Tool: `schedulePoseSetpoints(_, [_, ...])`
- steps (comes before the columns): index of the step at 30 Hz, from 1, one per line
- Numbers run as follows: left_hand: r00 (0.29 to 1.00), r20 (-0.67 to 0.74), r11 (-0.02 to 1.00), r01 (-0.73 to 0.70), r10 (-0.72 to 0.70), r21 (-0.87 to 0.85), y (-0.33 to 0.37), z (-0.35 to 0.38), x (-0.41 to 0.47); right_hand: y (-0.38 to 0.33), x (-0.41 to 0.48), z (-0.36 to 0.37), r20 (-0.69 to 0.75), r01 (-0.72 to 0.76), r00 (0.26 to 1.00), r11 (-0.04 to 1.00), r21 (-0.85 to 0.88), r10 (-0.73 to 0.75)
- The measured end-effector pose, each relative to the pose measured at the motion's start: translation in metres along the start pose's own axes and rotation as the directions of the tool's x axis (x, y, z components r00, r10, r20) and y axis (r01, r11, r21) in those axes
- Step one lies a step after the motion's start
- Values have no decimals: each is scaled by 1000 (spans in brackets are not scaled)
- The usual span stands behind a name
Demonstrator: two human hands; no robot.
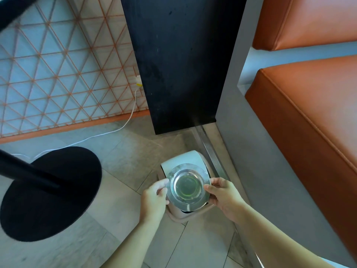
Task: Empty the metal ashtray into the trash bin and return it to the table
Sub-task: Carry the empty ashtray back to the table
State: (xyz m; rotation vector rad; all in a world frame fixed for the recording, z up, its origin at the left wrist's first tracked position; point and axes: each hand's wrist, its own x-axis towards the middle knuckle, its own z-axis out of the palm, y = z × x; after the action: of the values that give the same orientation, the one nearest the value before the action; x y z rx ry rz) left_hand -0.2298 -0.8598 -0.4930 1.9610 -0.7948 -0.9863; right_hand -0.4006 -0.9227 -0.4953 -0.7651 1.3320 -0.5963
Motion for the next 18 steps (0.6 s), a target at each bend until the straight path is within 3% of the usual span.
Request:
schedulePoseSetpoints(8, [995, 35, 993, 92, -90, -70, 50, -35, -25, -46, -44, 13, -43, 54, 997, 996, -77, -58])
schedulePoseSetpoints(18, [994, -3, 982, 106, -108, -156, 167, -85, -100, -142, -144, 15, -52, 181, 980, 970, -164, -191])
